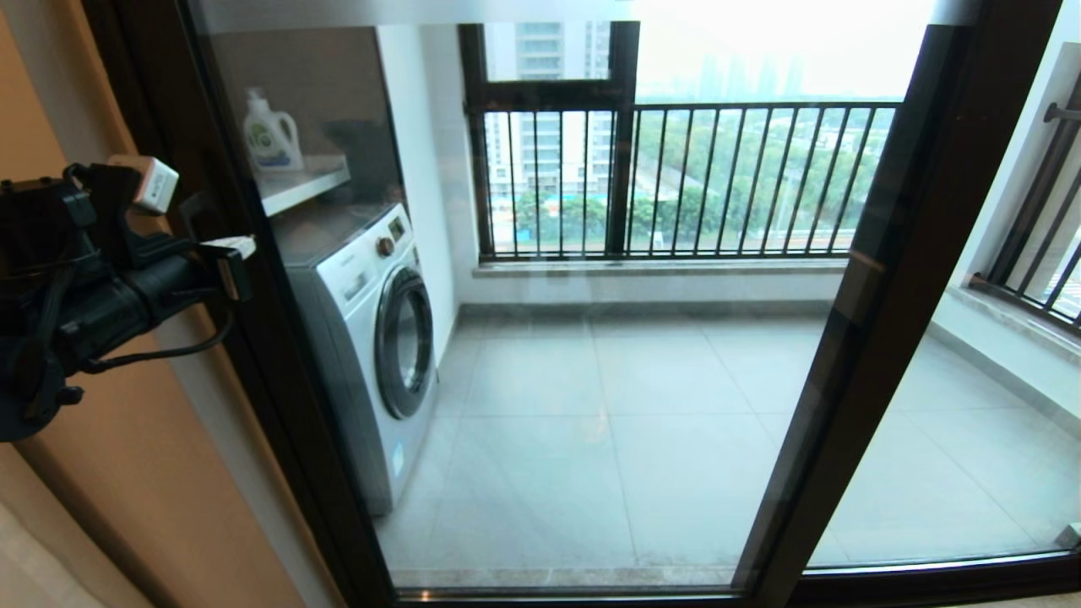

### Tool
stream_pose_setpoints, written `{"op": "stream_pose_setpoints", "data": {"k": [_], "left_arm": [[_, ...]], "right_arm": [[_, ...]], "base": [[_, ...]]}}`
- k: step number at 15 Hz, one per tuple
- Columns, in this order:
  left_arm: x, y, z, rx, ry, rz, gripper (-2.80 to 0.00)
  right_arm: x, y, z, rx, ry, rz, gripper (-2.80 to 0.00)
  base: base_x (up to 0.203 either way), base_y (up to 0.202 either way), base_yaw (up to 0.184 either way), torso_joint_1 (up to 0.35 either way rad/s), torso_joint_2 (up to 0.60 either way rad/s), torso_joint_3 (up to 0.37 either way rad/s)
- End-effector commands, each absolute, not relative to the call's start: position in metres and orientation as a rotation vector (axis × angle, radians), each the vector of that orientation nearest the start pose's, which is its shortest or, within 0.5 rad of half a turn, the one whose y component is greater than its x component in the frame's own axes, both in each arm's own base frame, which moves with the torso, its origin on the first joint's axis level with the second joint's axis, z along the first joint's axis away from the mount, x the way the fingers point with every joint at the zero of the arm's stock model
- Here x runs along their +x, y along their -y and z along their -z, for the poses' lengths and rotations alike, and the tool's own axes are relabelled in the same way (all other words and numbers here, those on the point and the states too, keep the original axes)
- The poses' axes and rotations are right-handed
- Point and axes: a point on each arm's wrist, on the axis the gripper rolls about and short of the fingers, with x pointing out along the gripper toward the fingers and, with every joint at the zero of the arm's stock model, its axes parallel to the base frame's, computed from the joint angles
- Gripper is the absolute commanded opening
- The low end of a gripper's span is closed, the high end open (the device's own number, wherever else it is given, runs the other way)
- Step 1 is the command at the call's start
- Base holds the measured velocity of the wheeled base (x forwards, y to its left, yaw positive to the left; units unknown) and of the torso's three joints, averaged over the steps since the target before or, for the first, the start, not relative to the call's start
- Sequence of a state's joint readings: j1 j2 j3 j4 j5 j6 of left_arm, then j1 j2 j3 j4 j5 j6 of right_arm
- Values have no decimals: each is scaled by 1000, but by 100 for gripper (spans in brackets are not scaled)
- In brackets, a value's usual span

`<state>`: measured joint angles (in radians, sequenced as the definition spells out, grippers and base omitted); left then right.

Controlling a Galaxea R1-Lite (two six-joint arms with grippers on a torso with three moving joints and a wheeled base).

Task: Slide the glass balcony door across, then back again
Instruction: Open the slid door

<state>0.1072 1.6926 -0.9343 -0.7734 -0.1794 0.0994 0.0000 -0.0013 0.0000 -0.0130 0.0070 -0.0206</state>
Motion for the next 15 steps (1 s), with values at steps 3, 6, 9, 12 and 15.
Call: {"op": "stream_pose_setpoints", "data": {"k": [3, 6, 9, 12, 15], "left_arm": [[303, -45, -275, 117, 107, 23, -280], [299, -69, -282, 122, 102, -18, -280], [302, -96, -275, 123, 79, -31, -280], [315, -112, -274, 118, 81, -61, -280], [332, -121, -263, 110, 60, -69, -280]], "right_arm": [[-22, 0, -76, -22, 9, -6, -280], [-22, 0, -76, -22, 9, -7, -280], [-22, 0, -76, -20, 9, -8, -280], [-22, 0, -76, -22, 9, -8, -280], [-22, 0, -76, -22, 9, -8, -280]], "base": [[0, 0, 0, 0, 0, 0], [0, 0, 0, 0, 0, 0], [0, 0, 0, 0, 0, 0], [0, 0, 0, 0, 0, 0], [0, 0, 0, 0, 0, 0]]}}
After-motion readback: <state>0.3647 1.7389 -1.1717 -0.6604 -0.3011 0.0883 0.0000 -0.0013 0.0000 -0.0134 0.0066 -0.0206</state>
